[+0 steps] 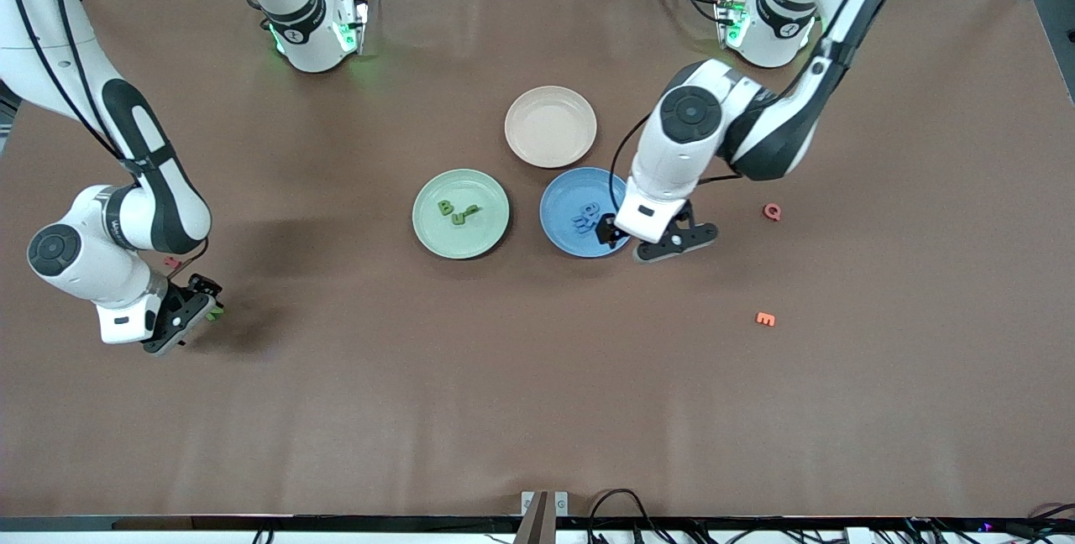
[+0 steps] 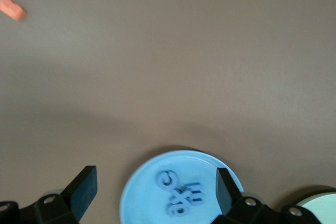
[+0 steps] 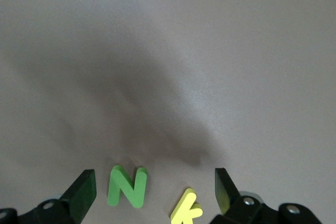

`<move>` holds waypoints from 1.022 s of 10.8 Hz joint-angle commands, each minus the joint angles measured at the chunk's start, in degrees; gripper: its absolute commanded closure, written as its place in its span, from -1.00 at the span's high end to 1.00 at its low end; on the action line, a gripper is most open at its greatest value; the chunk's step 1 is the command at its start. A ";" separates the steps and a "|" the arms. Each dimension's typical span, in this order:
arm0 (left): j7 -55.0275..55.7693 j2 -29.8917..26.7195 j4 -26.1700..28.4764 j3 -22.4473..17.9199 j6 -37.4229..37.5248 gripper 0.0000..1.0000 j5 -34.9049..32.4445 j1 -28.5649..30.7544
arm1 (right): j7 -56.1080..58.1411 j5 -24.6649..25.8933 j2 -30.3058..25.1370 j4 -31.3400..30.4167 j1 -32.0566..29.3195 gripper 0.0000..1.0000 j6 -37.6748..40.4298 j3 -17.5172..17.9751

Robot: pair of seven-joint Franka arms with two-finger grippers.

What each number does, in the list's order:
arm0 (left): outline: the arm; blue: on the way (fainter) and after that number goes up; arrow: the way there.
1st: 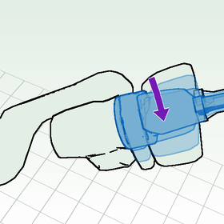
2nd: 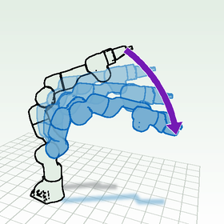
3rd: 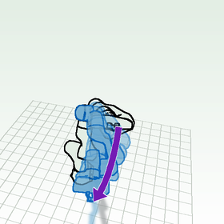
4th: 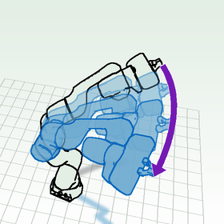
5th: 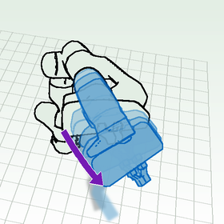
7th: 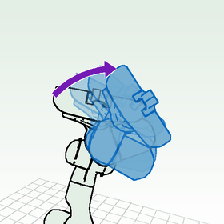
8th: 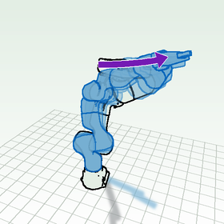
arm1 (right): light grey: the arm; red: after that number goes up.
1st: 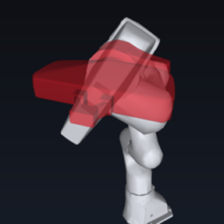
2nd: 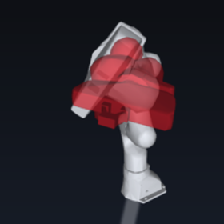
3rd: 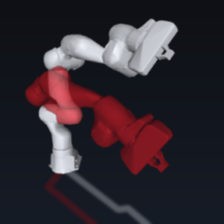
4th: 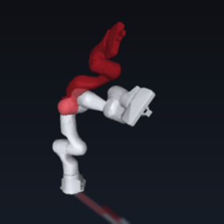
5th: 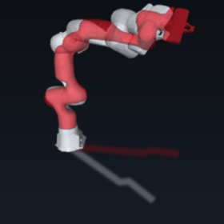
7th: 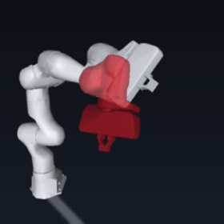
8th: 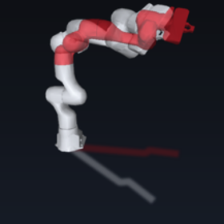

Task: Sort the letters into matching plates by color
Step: 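Grasp green N with the right gripper while the left gripper withdraws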

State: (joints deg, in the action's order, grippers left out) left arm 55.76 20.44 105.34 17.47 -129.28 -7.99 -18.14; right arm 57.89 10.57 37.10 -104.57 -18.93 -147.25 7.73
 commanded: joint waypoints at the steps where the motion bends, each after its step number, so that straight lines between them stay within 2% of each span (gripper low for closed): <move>1: -5.20 -5.58 0.22 5.98 6.21 1.00 -1.32 9.85 | 0.03 0.94 -1.24 -2.22 -1.29 1.00 -1.02 1.41; 7: -23.93 -15.33 -0.83 6.96 17.02 1.00 -0.36 19.71 | 0.11 0.94 -1.33 -4.76 -2.08 1.00 -3.56 1.50; 9: -26.82 -15.78 -5.38 7.22 22.73 1.00 -0.45 23.66 | 0.12 1.03 -1.33 -5.03 -2.08 1.00 -3.92 1.50; 11: -27.99 -15.61 -6.11 7.23 23.46 1.00 -0.09 25.00 | 0.12 1.03 -1.33 -5.12 -2.17 1.00 -3.92 1.50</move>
State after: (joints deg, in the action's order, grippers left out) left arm 29.38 4.56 100.84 23.66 -107.76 -8.07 4.92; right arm 57.88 10.57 37.01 -107.90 -19.54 -150.16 8.00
